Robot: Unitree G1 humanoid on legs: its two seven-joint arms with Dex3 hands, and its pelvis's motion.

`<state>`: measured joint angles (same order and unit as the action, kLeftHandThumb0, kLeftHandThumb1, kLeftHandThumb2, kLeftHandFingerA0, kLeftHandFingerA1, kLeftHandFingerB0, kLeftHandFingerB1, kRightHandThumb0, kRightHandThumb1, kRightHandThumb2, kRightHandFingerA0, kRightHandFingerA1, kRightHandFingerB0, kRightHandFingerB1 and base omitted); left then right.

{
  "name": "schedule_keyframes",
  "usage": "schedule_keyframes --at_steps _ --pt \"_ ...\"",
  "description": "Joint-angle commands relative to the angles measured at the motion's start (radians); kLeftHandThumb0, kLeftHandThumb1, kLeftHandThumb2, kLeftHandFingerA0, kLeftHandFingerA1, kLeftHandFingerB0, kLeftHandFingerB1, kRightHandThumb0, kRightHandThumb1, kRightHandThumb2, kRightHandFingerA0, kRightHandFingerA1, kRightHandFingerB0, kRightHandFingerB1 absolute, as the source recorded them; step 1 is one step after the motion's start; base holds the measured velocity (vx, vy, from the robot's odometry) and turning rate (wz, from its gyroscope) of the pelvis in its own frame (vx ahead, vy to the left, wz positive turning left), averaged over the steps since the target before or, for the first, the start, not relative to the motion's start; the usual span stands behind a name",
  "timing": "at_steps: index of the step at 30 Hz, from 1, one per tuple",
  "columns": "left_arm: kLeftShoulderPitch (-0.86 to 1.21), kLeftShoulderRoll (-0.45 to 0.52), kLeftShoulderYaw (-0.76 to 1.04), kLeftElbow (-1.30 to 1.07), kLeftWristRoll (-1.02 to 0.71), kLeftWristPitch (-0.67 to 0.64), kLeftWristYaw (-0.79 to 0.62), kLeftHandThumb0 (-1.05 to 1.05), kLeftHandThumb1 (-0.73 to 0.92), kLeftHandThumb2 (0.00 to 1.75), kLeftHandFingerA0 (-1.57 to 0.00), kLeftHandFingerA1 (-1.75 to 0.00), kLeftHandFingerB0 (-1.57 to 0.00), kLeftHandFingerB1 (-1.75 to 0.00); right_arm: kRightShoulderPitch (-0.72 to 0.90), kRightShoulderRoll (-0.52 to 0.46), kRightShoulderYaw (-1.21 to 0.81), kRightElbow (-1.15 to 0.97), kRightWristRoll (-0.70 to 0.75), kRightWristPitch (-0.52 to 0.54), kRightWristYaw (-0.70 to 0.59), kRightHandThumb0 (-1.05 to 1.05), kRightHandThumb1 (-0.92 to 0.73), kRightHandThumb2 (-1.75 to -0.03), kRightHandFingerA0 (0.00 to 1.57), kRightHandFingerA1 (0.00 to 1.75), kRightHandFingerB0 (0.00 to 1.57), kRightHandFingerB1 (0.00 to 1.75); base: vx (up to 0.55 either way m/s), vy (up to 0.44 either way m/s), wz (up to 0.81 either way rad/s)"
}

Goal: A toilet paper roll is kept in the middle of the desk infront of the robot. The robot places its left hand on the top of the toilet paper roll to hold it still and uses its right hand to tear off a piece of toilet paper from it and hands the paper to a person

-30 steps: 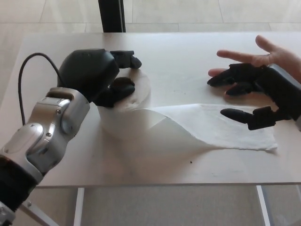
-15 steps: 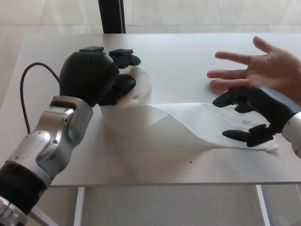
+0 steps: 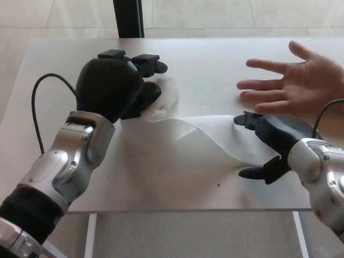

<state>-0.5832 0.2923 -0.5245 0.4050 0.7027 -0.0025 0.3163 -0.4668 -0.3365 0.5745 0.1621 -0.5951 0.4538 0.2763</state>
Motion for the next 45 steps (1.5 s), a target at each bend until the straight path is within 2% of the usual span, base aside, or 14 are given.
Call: schedule_keyframes --at_steps 1,9,13,14,17,19,22,25,26,27,35,36,39,45 --pt "0.013 -0.010 -0.006 0.034 0.044 -0.017 0.020 -0.40 0.74 0.63 -0.59 -0.52 -0.63 -0.46 -0.015 0.020 0.025 0.011 -0.094 0.043 -0.026 -0.81 -0.44 -0.83 0.00 0.17 0.00 0.06 0.00 0.000 0.00" --pt "0.017 -0.032 0.004 0.060 0.042 -0.028 0.041 -0.39 0.74 0.62 -0.59 -0.56 -0.66 -0.49 0.062 0.160 0.005 0.039 -0.141 0.073 -0.203 -0.71 -0.37 -0.66 0.00 0.00 0.09 0.15 0.00 0.000 0.00" --pt "0.023 -0.038 0.008 0.065 0.035 -0.027 0.034 -0.38 0.73 0.62 -0.61 -0.54 -0.67 -0.51 0.094 0.291 -0.023 0.127 -0.173 0.109 -0.427 -0.62 -0.56 -0.58 0.05 0.45 0.09 0.26 0.00 0.000 0.00" --pt "0.022 -0.038 0.008 0.073 0.036 -0.034 0.046 -0.39 0.72 0.63 -0.62 -0.55 -0.68 -0.52 0.094 0.309 -0.028 0.150 -0.180 0.107 -0.479 -0.36 -0.39 -0.95 0.05 0.54 0.00 0.50 0.00 0.000 0.00" --pt "0.023 -0.043 0.009 0.085 0.039 -0.035 0.065 -0.38 0.72 0.61 -0.63 -0.55 -0.69 -0.51 0.099 0.339 -0.050 0.198 -0.180 0.068 -0.593 -0.50 -0.58 -0.57 0.43 0.81 0.19 0.31 0.00 0.000 0.00" --pt "0.022 -0.051 0.008 0.085 0.035 -0.023 0.052 -0.39 0.73 0.62 -0.62 -0.55 -0.68 -0.50 0.100 0.336 -0.073 0.254 -0.170 -0.017 -0.702 -0.42 -0.64 -0.61 0.72 1.38 0.23 0.37 0.00 0.000 0.00" --pt "0.027 -0.056 0.013 0.078 0.025 -0.018 0.039 -0.37 0.73 0.62 -0.63 -0.51 -0.68 -0.50 0.097 0.332 -0.085 0.299 -0.174 -0.076 -0.792 -0.22 -0.71 -0.67 0.91 1.68 0.39 0.45 0.00 0.000 0.00" --pt "0.029 -0.064 0.010 0.082 0.024 -0.020 0.036 -0.37 0.73 0.62 -0.63 -0.51 -0.68 -0.50 0.101 0.323 -0.088 0.299 -0.184 -0.092 -0.819 -0.23 -0.68 -0.67 0.89 1.70 0.48 0.47 0.00 0.000 0.00" --pt "0.034 -0.063 0.008 0.081 0.023 -0.023 0.030 -0.37 0.73 0.62 -0.64 -0.50 -0.68 -0.49 0.099 0.319 -0.094 0.308 -0.178 -0.130 -0.851 -0.31 -0.64 -0.60 0.91 1.75 0.83 0.65 0.00 0.000 0.00" --pt "0.038 -0.063 0.007 0.082 0.025 -0.024 0.034 -0.38 0.73 0.62 -0.64 -0.50 -0.68 -0.49 0.092 0.318 -0.094 0.317 -0.180 -0.148 -0.878 -0.37 -0.43 -0.89 1.24 1.38 0.83 0.80 0.00 0.000 0.00" --pt "0.055 -0.068 0.000 0.093 0.027 -0.031 0.041 -0.40 0.74 0.63 -0.63 -0.50 -0.69 -0.49 0.065 0.327 -0.122 0.384 -0.169 -0.238 -1.038 -0.27 -0.61 -0.63 0.96 1.72 0.83 0.92 0.00 0.000 0.00" --pt "0.057 -0.064 0.001 0.093 0.026 -0.035 0.043 -0.39 0.75 0.62 -0.62 -0.50 -0.70 -0.50 0.066 0.339 -0.147 0.383 -0.139 -0.254 -1.032 -0.21 -0.67 -0.69 1.05 1.74 0.66 1.38 0.00 0.000 0.00" --pt "0.062 -0.063 0.003 0.093 0.022 -0.043 0.049 -0.39 0.75 0.62 -0.62 -0.51 -0.70 -0.50 0.070 0.355 -0.174 0.385 -0.115 -0.268 -1.050 -0.18 -0.70 -0.79 0.82 1.75 0.63 1.73 0.00 0.000 0.00" --pt "0.084 -0.053 -0.001 0.079 0.023 -0.039 0.036 -0.41 0.75 0.62 -0.61 -0.52 -0.70 -0.50 0.112 0.431 -0.307 0.343 0.038 -0.383 -1.022 -0.17 -0.78 -0.87 0.77 1.75 0.51 1.75 0.00 0.000 0.00"
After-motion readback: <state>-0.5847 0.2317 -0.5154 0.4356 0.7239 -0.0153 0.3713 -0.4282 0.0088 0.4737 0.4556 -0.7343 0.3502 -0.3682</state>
